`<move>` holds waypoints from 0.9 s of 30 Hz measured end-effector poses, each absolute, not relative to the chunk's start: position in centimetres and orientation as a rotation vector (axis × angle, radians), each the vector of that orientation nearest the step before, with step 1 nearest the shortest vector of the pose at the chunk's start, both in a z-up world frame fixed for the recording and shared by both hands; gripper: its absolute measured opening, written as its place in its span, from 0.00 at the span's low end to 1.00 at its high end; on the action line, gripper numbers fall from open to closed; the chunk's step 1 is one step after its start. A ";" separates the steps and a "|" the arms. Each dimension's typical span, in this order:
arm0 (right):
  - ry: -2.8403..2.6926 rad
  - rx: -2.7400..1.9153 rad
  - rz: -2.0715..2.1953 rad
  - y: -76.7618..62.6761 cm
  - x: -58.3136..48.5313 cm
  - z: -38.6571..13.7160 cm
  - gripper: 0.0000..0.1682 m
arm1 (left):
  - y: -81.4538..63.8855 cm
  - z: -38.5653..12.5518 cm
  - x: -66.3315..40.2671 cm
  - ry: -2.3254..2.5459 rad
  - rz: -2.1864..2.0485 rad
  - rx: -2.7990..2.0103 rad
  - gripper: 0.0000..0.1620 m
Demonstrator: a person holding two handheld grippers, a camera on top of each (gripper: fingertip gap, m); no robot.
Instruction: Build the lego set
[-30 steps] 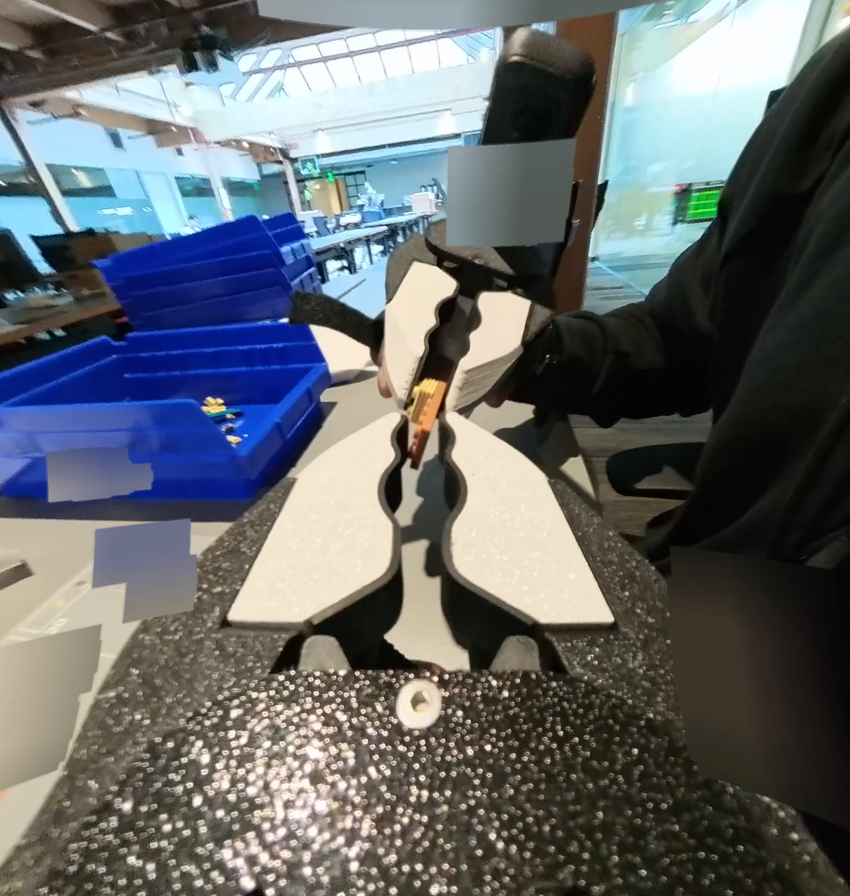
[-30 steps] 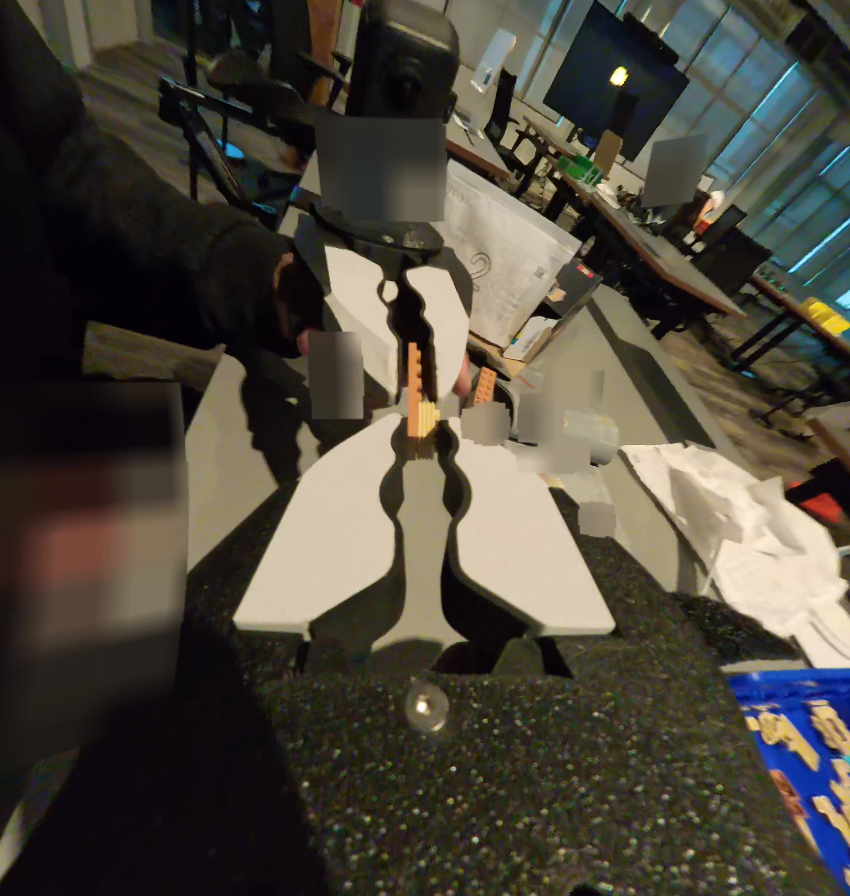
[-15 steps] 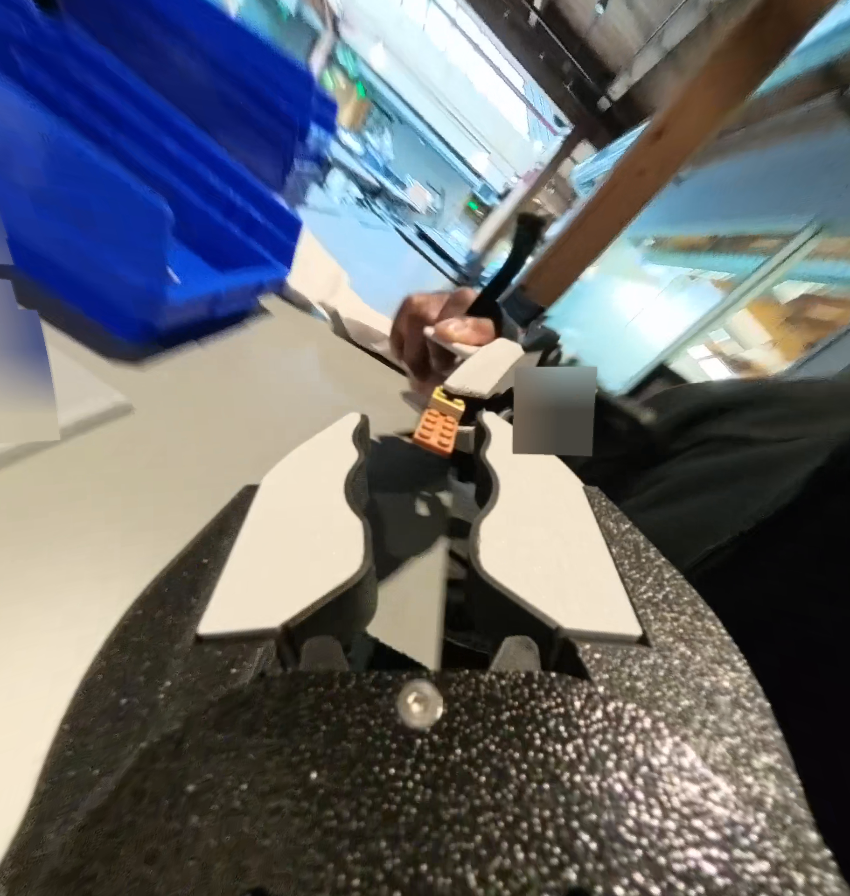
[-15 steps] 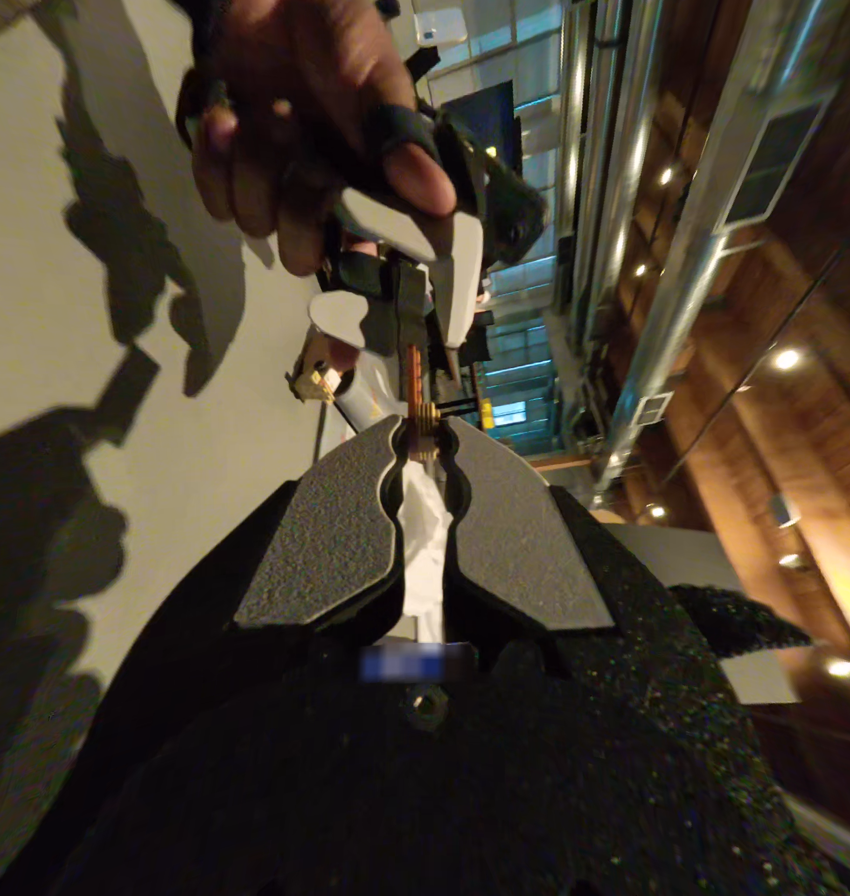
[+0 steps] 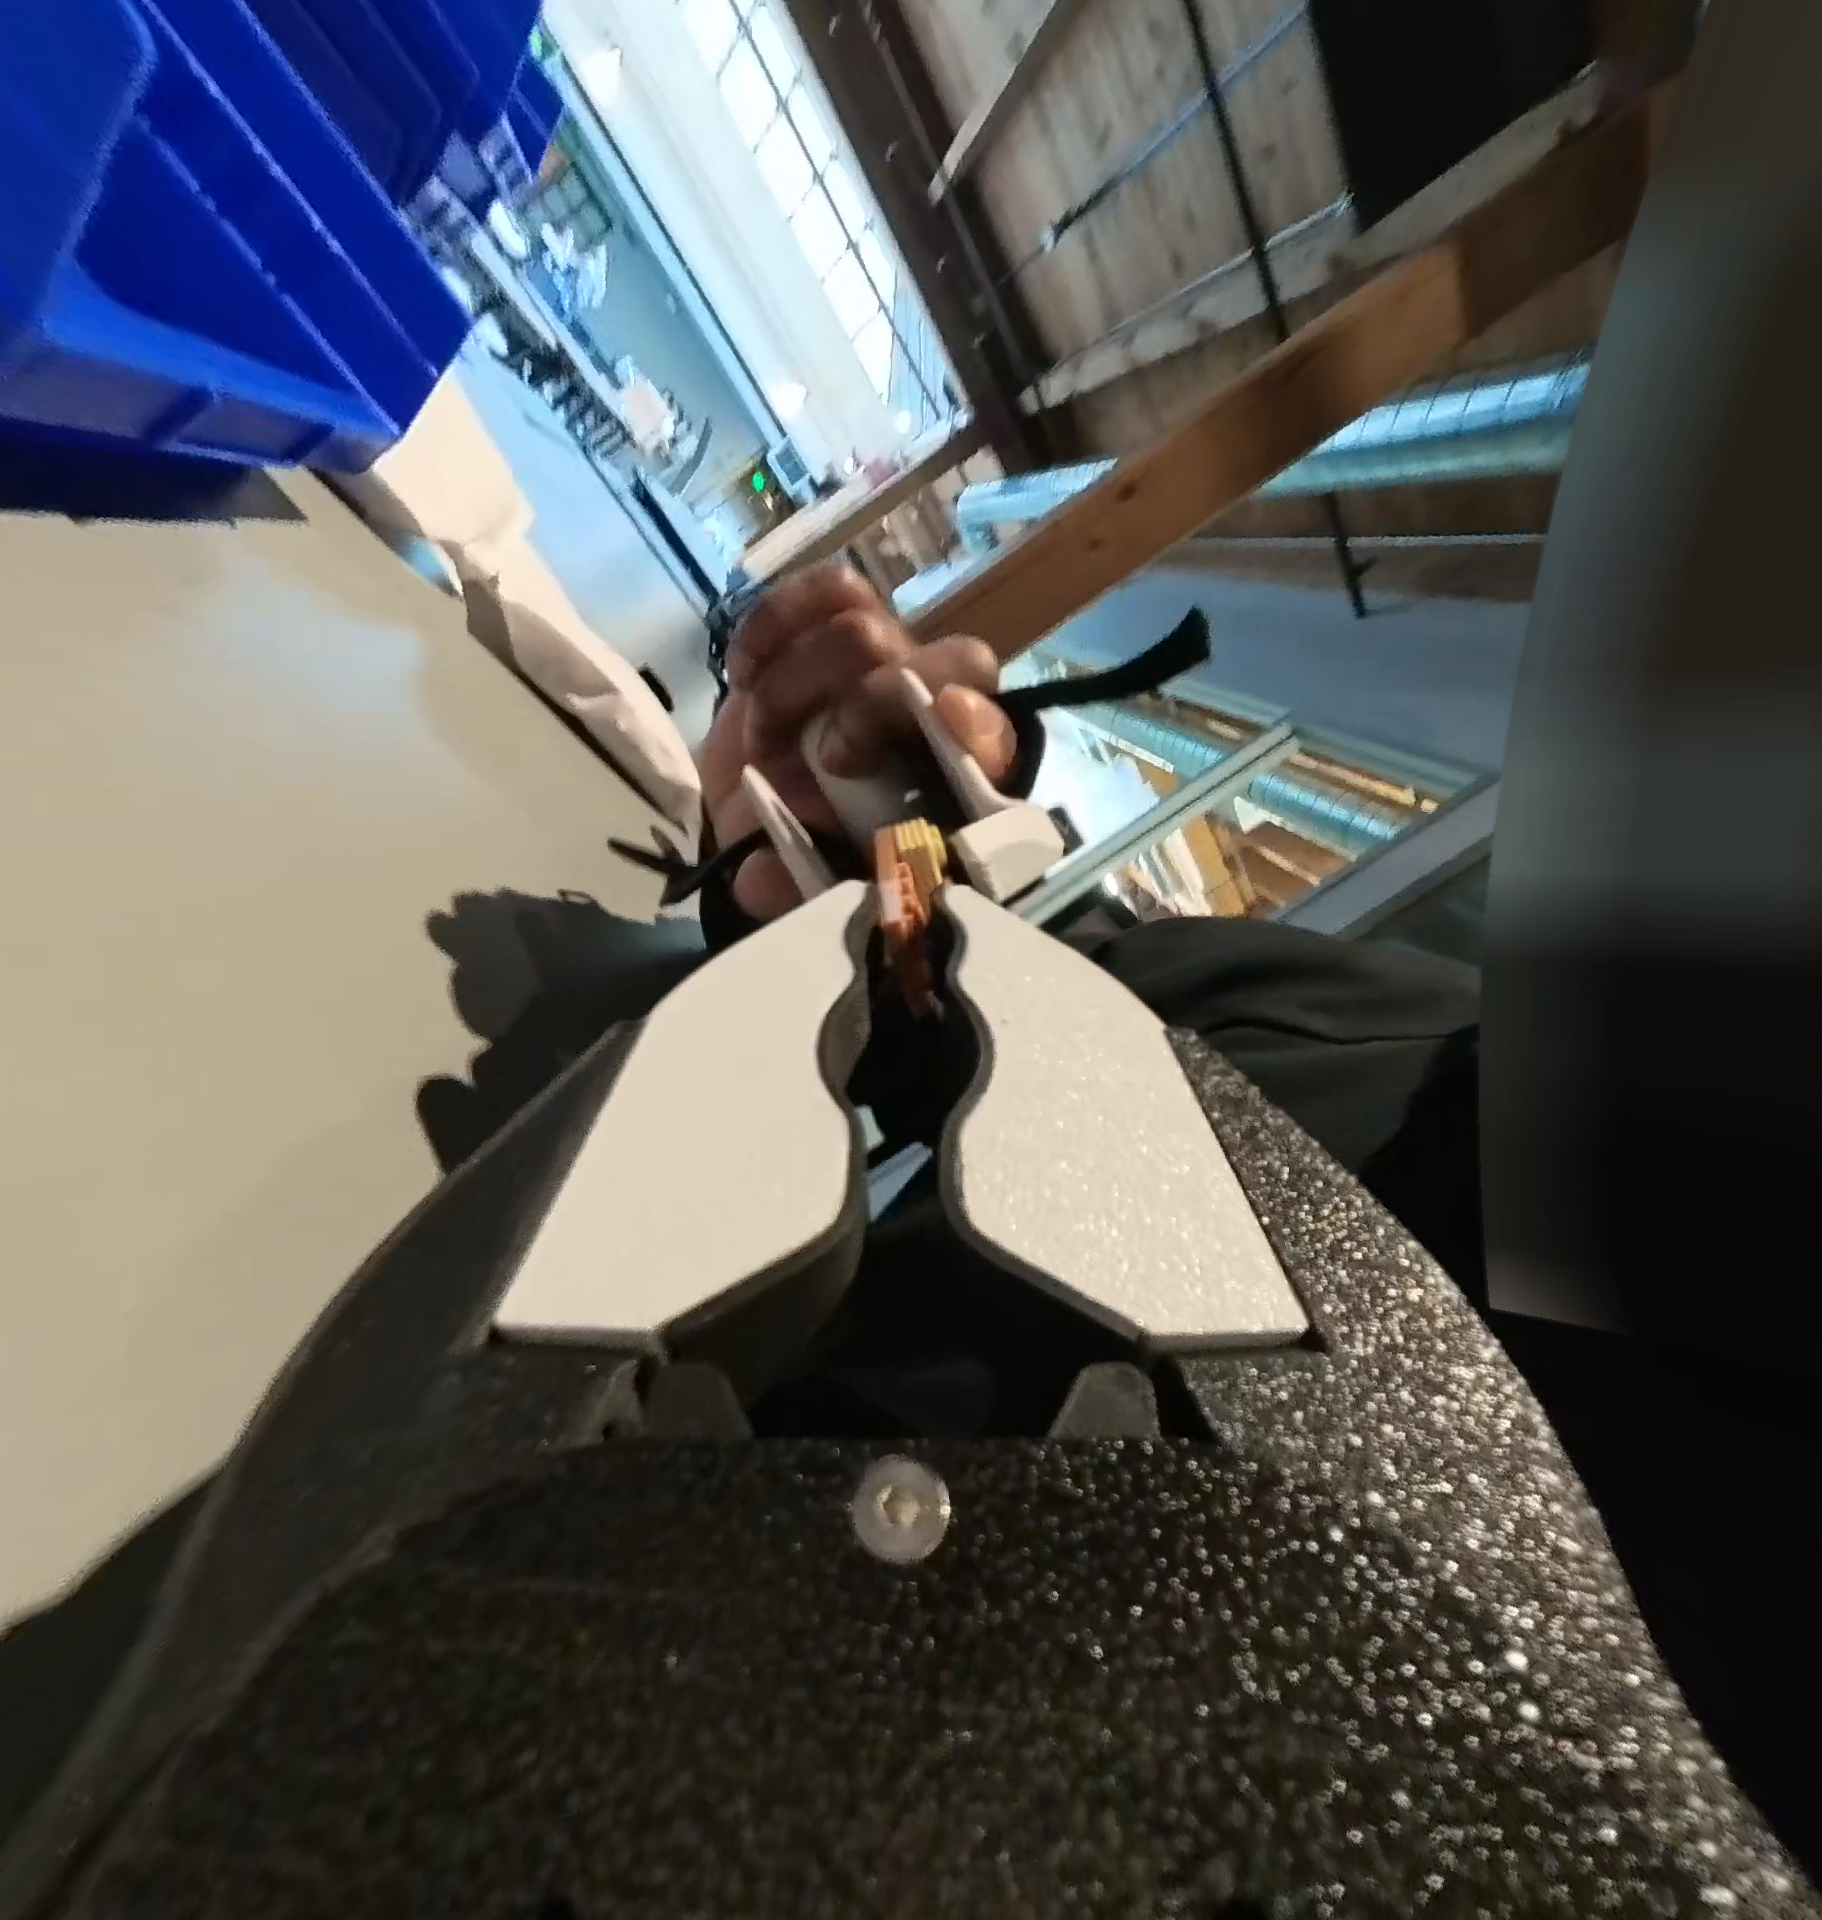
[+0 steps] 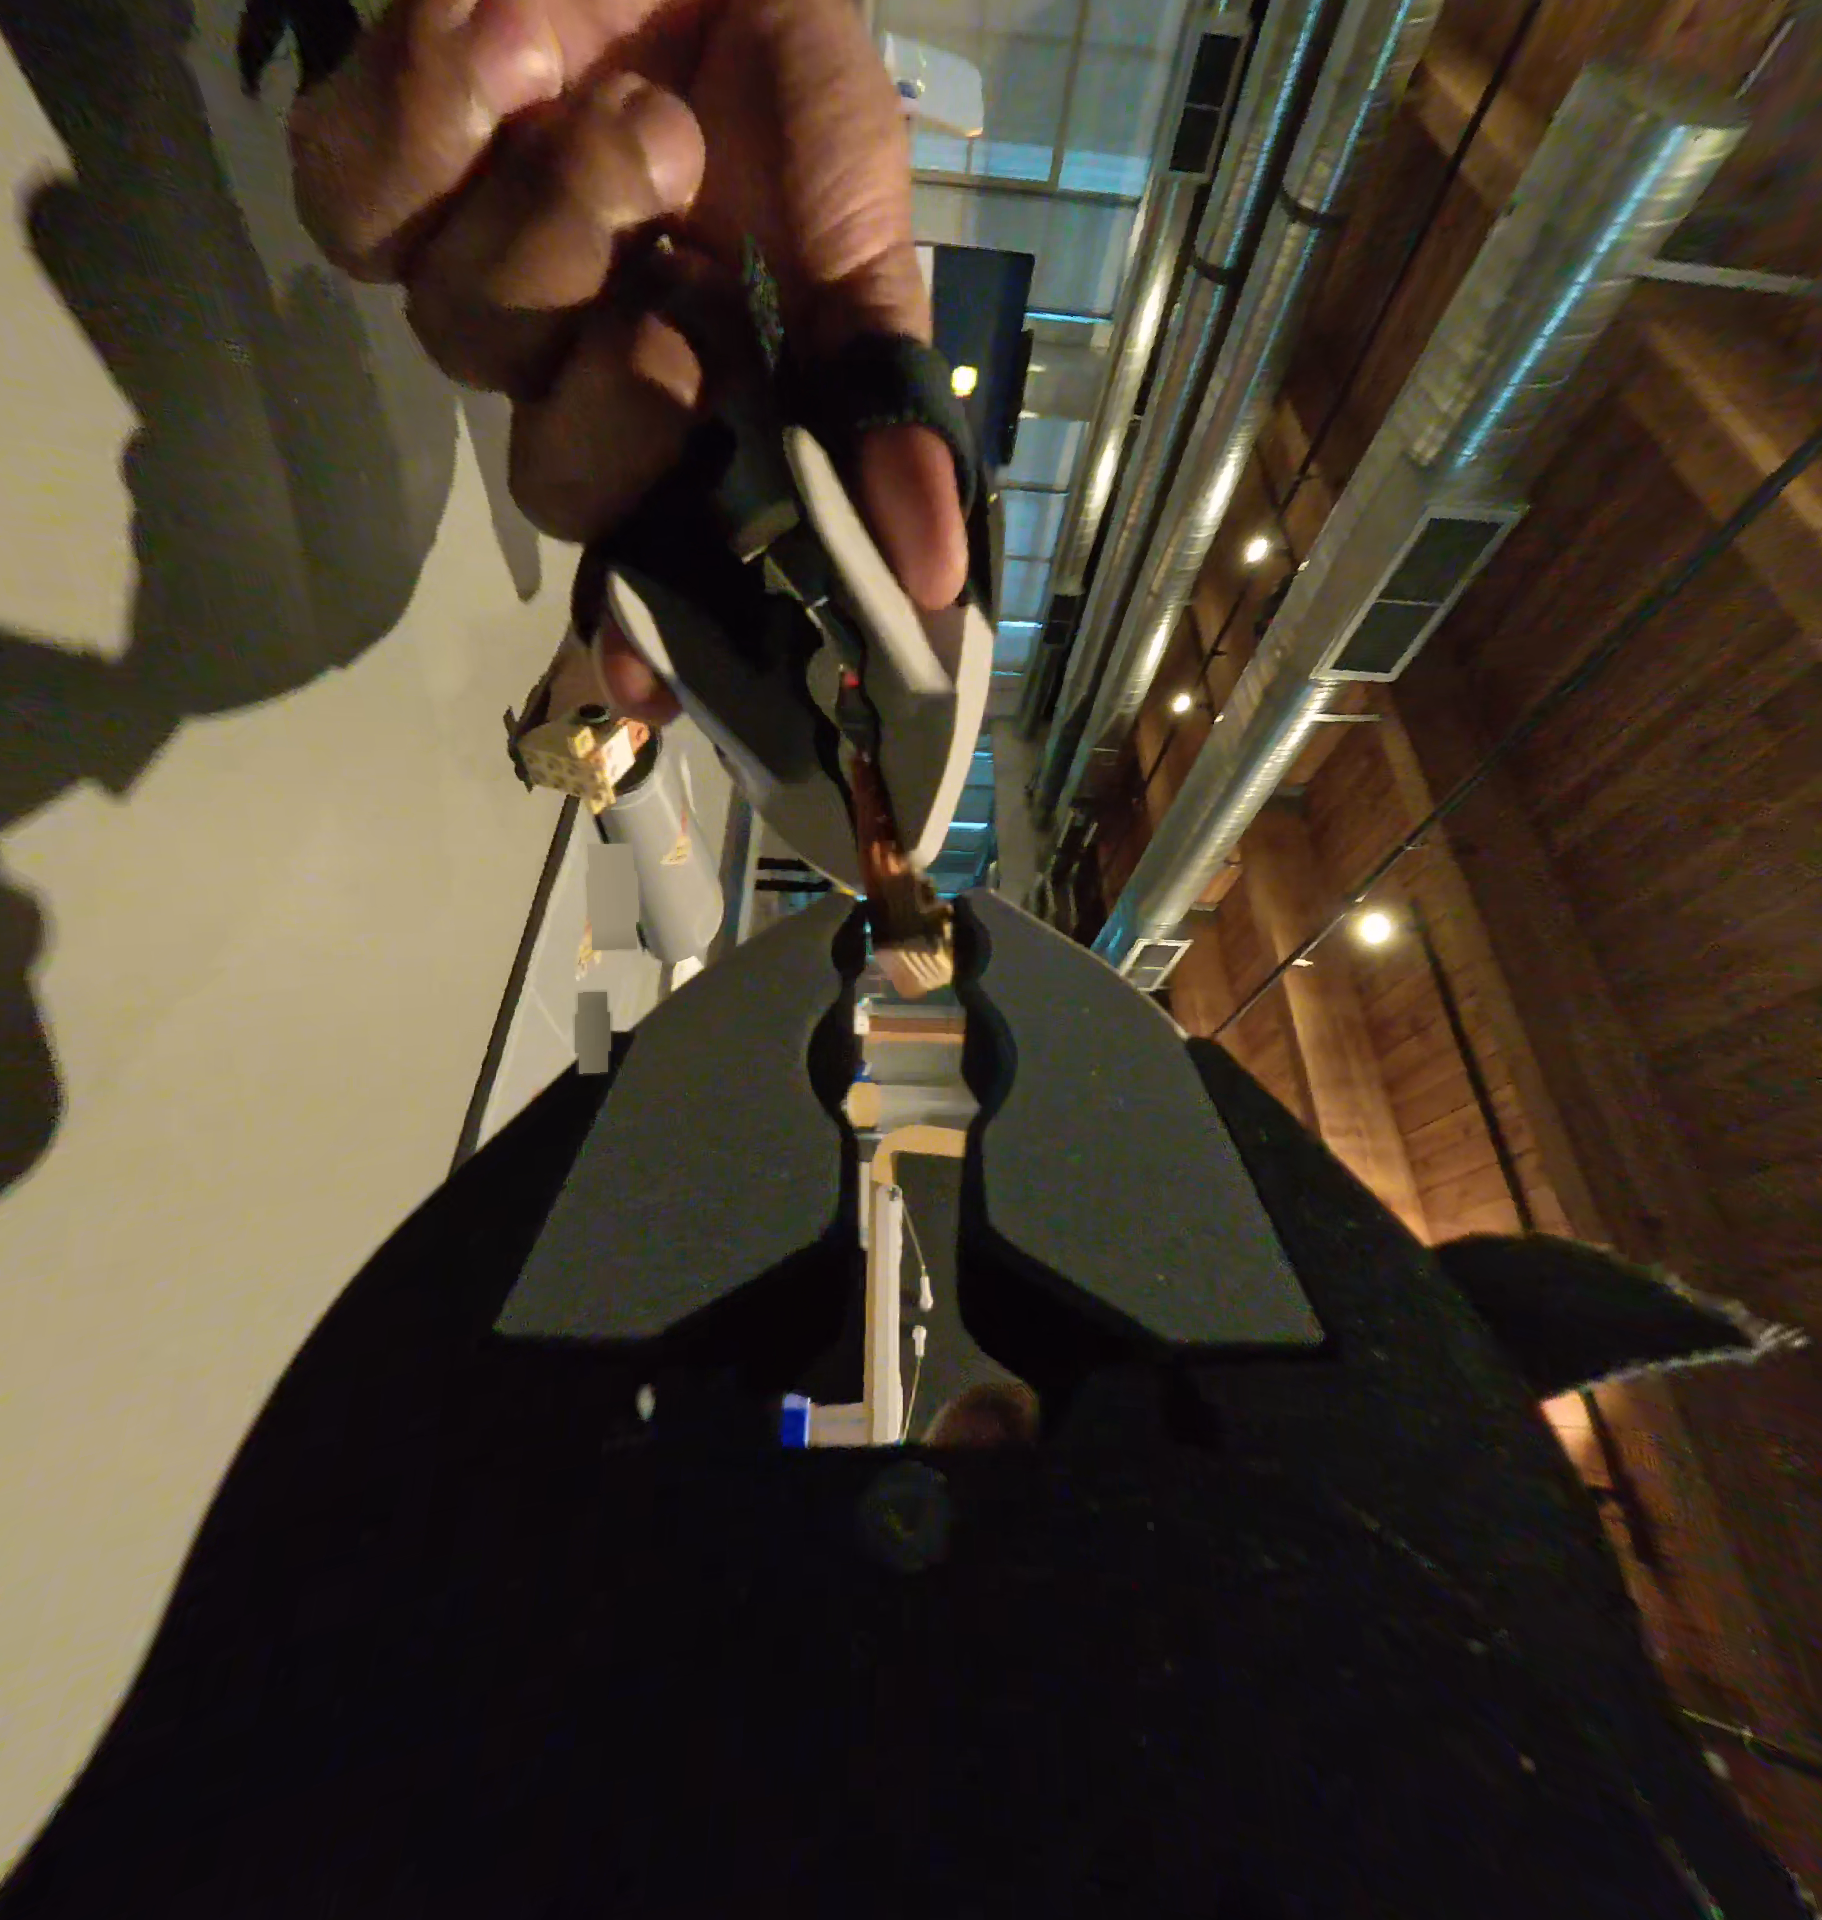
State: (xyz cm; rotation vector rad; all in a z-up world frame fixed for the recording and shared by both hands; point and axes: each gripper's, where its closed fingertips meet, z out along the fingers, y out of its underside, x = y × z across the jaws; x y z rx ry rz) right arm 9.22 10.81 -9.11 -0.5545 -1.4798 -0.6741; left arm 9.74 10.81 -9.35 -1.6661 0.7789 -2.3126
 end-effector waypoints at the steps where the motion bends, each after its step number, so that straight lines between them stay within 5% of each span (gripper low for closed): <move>1: -1.468 -0.550 -0.671 10.8 9.1 -9.1 0.09 | 11.0 -9.3 9.8 0.757 -2.304 -1.652 0.03; 13: -1.306 -0.799 -0.426 11.5 9.9 -8.9 0.15 | 12.6 -9.0 9.2 0.667 -2.147 -1.527 0.03; 21: -0.952 -1.409 0.737 12.1 9.1 -9.2 0.33 | 13.3 -8.6 8.0 0.994 -1.529 -1.172 0.03; 27: -0.985 -1.394 0.777 12.3 8.0 -9.3 0.24 | 12.5 -9.2 8.2 1.139 -1.389 -1.072 0.03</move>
